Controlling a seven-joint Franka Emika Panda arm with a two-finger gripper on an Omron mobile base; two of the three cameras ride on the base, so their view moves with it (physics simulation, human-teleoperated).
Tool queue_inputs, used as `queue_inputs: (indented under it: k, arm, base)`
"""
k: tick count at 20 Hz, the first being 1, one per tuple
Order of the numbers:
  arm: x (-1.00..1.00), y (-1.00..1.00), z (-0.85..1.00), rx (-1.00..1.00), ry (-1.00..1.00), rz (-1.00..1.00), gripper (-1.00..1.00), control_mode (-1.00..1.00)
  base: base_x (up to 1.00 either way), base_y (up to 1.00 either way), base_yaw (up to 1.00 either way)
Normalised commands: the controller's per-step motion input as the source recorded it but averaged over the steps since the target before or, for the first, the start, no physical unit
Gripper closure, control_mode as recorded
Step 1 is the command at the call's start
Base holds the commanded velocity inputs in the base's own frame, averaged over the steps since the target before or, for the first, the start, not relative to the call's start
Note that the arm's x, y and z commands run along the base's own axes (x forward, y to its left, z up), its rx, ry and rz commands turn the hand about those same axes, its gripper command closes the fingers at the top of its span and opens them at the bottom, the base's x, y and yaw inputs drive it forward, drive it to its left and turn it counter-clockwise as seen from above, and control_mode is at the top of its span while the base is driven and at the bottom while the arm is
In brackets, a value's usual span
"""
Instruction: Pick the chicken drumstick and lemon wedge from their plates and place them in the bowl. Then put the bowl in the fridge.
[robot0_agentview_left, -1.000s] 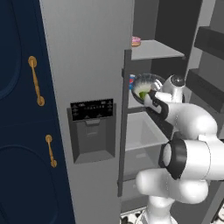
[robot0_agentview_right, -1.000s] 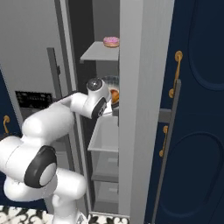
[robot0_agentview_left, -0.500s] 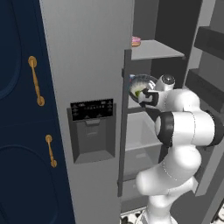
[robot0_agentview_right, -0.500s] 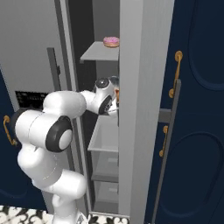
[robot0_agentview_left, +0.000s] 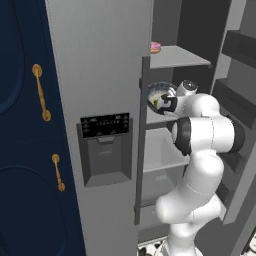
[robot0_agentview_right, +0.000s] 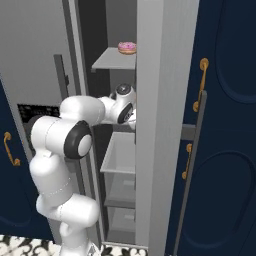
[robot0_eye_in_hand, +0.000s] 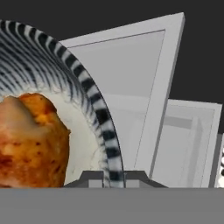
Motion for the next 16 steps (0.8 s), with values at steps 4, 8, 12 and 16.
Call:
queue_inputs:
  k: [4, 8, 12, 16]
  arm:
    - [0.00, 0.00, 0.00, 0.00, 0.00, 0.00, -1.00, -1.00]
    - [-0.56, 0.00, 0.07, 0.00, -0.16, 0.00, -1.00, -1.00]
    - [-0.92, 0.00, 0.36, -0.04, -0.41, 0.00, -1.00, -1.00]
    - [-0.95, 0.08, 0.78, -0.08, -0.52, -0.07, -1.00, -1.00]
  base:
    - [0.00, 0.00, 0.00]
    - [0.00, 0.00, 0.00]
    - [0.00, 0.00, 0.00]
    - [0.00, 0.00, 0.00]
